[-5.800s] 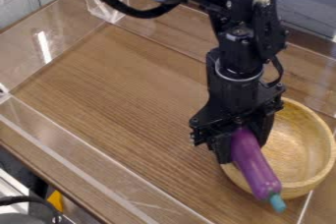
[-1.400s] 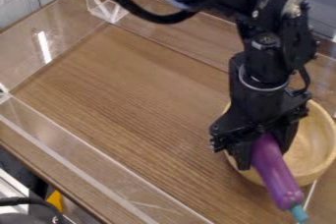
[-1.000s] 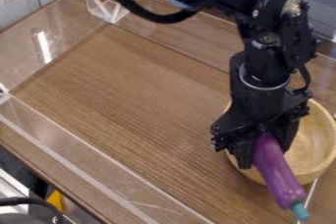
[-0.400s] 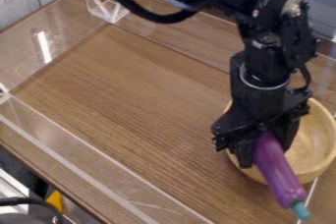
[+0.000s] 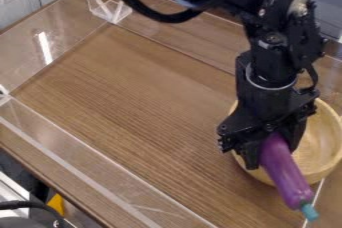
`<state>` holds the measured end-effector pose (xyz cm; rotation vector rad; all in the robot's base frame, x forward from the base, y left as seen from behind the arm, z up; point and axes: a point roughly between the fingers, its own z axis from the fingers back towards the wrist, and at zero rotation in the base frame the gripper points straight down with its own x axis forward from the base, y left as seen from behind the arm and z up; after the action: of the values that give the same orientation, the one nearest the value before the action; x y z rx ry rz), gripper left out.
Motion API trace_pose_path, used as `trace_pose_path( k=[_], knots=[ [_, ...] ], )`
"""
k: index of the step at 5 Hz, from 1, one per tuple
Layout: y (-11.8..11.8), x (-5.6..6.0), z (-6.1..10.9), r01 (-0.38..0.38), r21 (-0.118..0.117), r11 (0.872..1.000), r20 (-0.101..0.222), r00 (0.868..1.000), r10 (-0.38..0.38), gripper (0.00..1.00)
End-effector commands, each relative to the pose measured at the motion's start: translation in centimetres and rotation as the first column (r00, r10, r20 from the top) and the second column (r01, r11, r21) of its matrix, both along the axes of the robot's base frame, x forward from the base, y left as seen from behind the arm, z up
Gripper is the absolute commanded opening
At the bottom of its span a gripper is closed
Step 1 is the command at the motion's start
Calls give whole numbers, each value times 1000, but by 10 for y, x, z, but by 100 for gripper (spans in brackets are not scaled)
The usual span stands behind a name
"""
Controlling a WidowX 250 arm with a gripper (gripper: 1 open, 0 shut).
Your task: Put the purple eggplant in the brown bowl
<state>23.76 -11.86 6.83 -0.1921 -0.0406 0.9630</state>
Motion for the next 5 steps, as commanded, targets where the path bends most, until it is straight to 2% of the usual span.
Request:
trace_pose_path(
  k=[1, 3, 5],
  knots=[
    [-4, 7, 8, 2, -15, 1000, 42, 999, -2, 0],
    [-4, 6, 8, -1, -13, 1000, 44, 999, 1, 0],
    [-6, 6, 4, -4, 0, 1000, 38, 999, 4, 0]
  ],
)
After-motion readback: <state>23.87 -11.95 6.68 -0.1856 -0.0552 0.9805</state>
